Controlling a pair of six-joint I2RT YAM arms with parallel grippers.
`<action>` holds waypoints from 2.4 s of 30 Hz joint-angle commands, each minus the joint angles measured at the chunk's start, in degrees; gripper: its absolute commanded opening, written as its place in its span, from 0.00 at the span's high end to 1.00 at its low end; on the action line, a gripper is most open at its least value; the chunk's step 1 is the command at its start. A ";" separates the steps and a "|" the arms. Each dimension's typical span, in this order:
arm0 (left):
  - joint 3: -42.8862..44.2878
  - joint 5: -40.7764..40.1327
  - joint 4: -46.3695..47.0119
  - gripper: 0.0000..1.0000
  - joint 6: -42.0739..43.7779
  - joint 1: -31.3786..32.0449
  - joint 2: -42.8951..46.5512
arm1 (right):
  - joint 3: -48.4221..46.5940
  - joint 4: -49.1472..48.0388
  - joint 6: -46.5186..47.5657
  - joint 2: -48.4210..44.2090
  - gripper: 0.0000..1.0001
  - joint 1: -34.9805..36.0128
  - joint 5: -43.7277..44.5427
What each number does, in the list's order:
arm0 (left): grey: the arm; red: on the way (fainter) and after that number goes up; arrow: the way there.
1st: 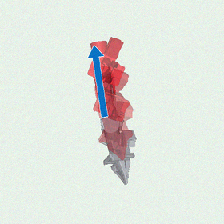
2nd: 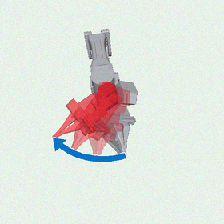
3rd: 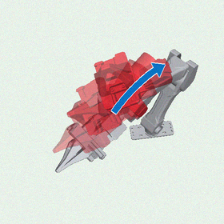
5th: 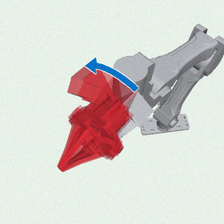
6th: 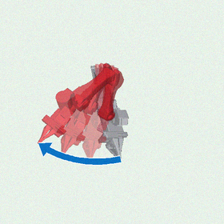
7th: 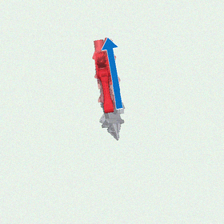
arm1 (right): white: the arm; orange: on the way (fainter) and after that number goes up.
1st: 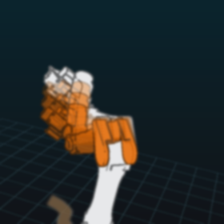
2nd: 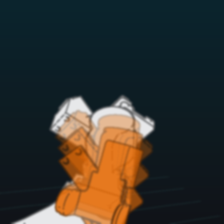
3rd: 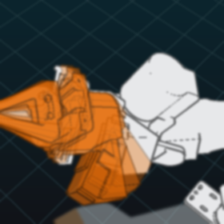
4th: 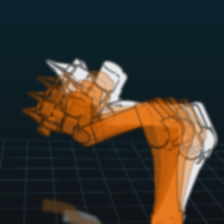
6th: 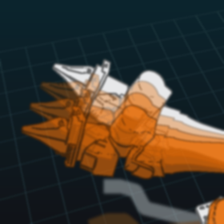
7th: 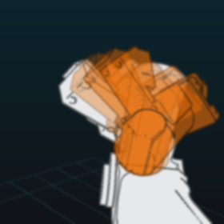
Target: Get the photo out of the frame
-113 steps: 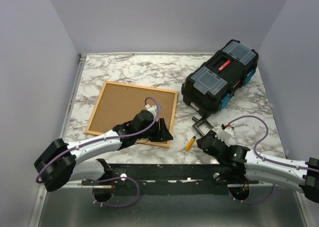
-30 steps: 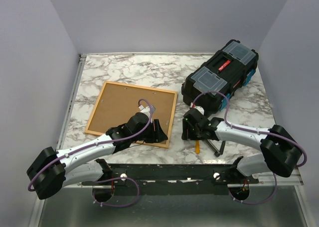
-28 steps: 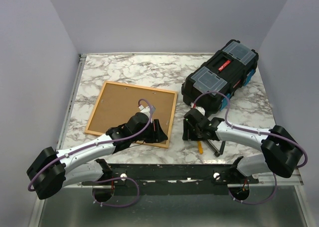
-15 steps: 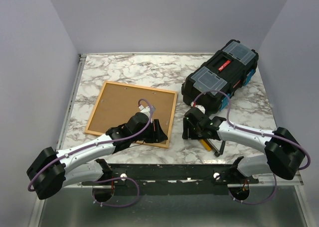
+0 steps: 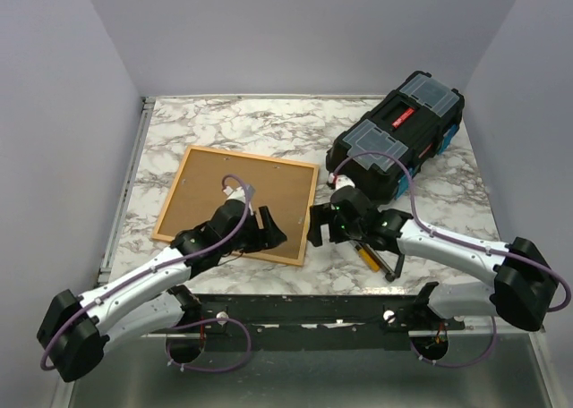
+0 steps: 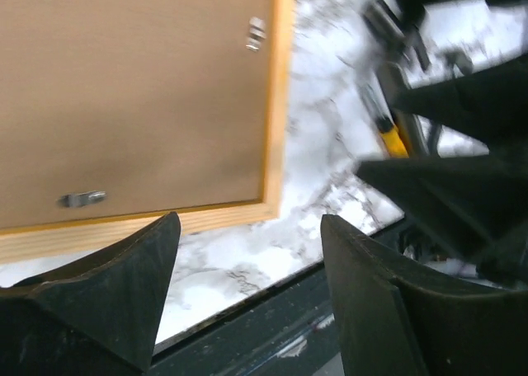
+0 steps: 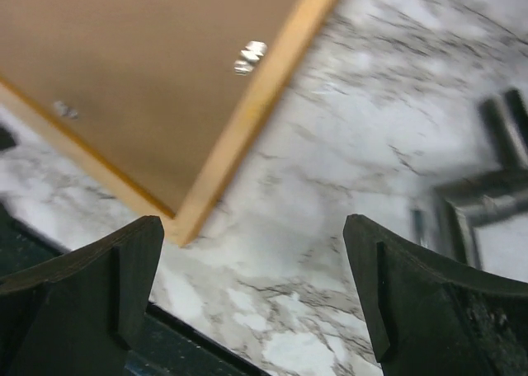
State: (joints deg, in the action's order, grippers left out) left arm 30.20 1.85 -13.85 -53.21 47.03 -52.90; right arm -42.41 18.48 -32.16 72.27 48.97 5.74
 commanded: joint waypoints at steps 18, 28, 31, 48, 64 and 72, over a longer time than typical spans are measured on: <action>-2.27 6.55 -32.64 0.12 -21.96 -31.58 13.96 | -18.65 -6.22 25.27 26.02 0.20 25.81 16.73; -6.97 12.62 -28.60 0.12 -27.72 -35.07 12.04 | -20.75 -7.09 29.22 32.74 0.44 27.88 17.09; -8.92 15.46 -25.35 0.14 -29.55 -35.16 11.48 | -21.05 -7.64 29.54 33.96 0.48 27.90 18.31; -17.12 18.86 -17.11 0.18 -39.86 -35.25 12.89 | -19.54 -11.52 29.65 32.14 0.99 27.86 17.48; -23.59 13.58 -11.82 0.21 -47.24 -35.25 25.01 | -19.88 -14.17 31.17 23.97 0.99 27.89 7.55; -24.84 9.02 -12.27 0.45 -47.77 -35.25 33.67 | -21.30 -13.47 31.57 24.53 0.99 27.83 3.68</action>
State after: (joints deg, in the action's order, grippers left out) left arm 7.29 15.00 -25.41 -99.96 12.05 -22.81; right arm -61.58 7.77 -0.43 98.45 76.75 13.10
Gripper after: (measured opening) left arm 0.629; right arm 0.071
